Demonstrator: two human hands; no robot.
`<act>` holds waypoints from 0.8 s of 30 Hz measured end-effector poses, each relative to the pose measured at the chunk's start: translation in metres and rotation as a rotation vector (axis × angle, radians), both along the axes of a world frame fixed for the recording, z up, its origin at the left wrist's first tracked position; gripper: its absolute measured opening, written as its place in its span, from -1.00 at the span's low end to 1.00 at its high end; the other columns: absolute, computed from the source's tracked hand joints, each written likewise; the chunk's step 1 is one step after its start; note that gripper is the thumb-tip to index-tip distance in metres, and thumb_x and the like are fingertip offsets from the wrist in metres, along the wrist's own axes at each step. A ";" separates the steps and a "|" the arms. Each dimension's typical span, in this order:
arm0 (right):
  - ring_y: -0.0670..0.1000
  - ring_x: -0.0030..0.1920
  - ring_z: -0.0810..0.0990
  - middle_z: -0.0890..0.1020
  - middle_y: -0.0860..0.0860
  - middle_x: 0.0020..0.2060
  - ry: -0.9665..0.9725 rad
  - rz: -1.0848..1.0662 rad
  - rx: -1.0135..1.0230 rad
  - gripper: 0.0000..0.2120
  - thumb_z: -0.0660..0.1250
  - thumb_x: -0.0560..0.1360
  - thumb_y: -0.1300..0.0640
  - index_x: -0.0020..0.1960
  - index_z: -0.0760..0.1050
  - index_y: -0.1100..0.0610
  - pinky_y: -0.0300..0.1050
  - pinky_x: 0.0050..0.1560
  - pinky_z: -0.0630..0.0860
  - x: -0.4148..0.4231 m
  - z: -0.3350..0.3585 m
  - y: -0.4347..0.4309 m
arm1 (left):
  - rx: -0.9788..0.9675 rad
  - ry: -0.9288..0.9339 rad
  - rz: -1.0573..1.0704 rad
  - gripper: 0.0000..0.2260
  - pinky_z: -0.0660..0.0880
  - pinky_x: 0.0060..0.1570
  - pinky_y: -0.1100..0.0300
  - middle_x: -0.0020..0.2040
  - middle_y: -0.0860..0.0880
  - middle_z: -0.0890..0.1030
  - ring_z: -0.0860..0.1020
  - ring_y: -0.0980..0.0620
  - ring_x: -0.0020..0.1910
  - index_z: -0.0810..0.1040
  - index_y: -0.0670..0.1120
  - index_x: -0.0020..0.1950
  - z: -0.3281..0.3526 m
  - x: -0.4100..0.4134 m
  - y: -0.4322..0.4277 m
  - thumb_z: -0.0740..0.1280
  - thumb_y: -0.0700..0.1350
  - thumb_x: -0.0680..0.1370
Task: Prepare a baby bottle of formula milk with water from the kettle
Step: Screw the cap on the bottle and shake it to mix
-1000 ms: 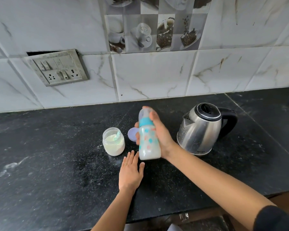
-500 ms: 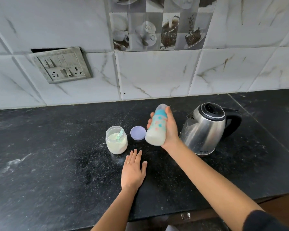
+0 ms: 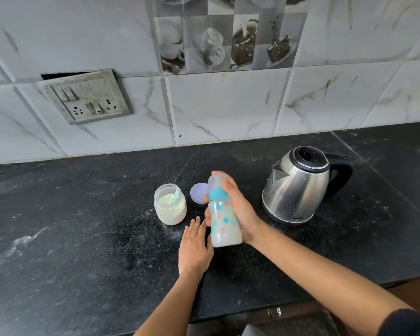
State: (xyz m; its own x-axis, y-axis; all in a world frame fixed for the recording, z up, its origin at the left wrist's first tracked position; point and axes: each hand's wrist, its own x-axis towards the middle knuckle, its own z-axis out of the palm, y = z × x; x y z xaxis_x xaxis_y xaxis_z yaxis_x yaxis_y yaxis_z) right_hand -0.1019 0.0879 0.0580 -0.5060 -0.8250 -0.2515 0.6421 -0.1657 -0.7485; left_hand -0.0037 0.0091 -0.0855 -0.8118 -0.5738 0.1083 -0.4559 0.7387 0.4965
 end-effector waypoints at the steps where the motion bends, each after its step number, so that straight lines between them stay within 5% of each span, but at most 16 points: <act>1: 0.07 -0.44 0.54 0.57 0.11 -0.28 -0.066 -0.040 0.000 -0.51 0.29 0.45 -0.20 0.26 0.33 0.04 -0.13 -0.39 0.52 -0.008 0.001 -0.003 | -0.007 -0.002 0.003 -0.51 -0.12 0.51 0.17 0.56 -0.03 0.12 0.04 0.04 0.54 0.13 -0.07 0.55 0.000 0.000 0.000 0.09 0.01 0.64; 4: 0.04 -0.42 0.58 0.56 0.07 -0.19 -0.240 -0.221 -0.018 -0.43 0.32 0.44 -0.21 0.35 0.34 0.03 -0.16 -0.38 0.54 -0.034 0.010 -0.011 | -0.013 -0.015 0.016 -0.53 -0.18 0.49 0.21 0.56 -0.01 0.13 0.01 0.06 0.55 0.16 -0.03 0.54 -0.002 -0.001 0.000 0.05 0.07 0.65; 9: 0.07 -0.41 0.54 0.58 0.10 -0.22 -0.014 -0.040 0.031 -0.48 0.28 0.46 -0.20 0.34 0.33 -0.01 -0.09 -0.37 0.52 -0.012 -0.003 0.005 | -0.008 -0.003 0.002 -0.54 -0.13 0.51 0.18 0.55 -0.02 0.15 0.03 0.06 0.54 0.16 -0.04 0.54 -0.003 -0.001 0.000 0.07 0.04 0.64; 13: 0.03 -0.41 0.59 0.56 0.08 -0.17 -0.255 -0.226 -0.031 -0.45 0.30 0.47 -0.19 0.37 0.33 0.03 -0.14 -0.39 0.54 -0.039 0.005 -0.006 | -0.007 -0.004 0.019 -0.54 -0.18 0.49 0.22 0.55 -0.02 0.15 0.03 0.07 0.54 0.19 -0.03 0.53 -0.004 -0.001 0.000 0.06 0.07 0.65; 19: 0.07 -0.41 0.55 0.59 0.10 -0.22 -0.033 -0.038 0.040 -0.44 0.30 0.44 -0.22 0.34 0.30 0.02 -0.11 -0.37 0.52 -0.014 -0.008 0.000 | -0.011 -0.010 0.006 -0.53 -0.11 0.51 0.16 0.55 -0.02 0.17 0.04 0.06 0.54 0.16 -0.03 0.54 -0.004 0.000 -0.001 0.08 0.04 0.64; 24: 0.04 -0.42 0.56 0.57 0.08 -0.24 -0.239 -0.195 -0.049 -0.43 0.36 0.37 -0.22 0.24 0.36 0.08 -0.14 -0.39 0.53 -0.044 0.009 -0.004 | 0.004 -0.006 0.018 -0.54 -0.15 0.50 0.20 0.55 0.00 0.14 0.01 0.09 0.54 0.18 -0.02 0.54 -0.002 -0.001 0.000 0.05 0.08 0.65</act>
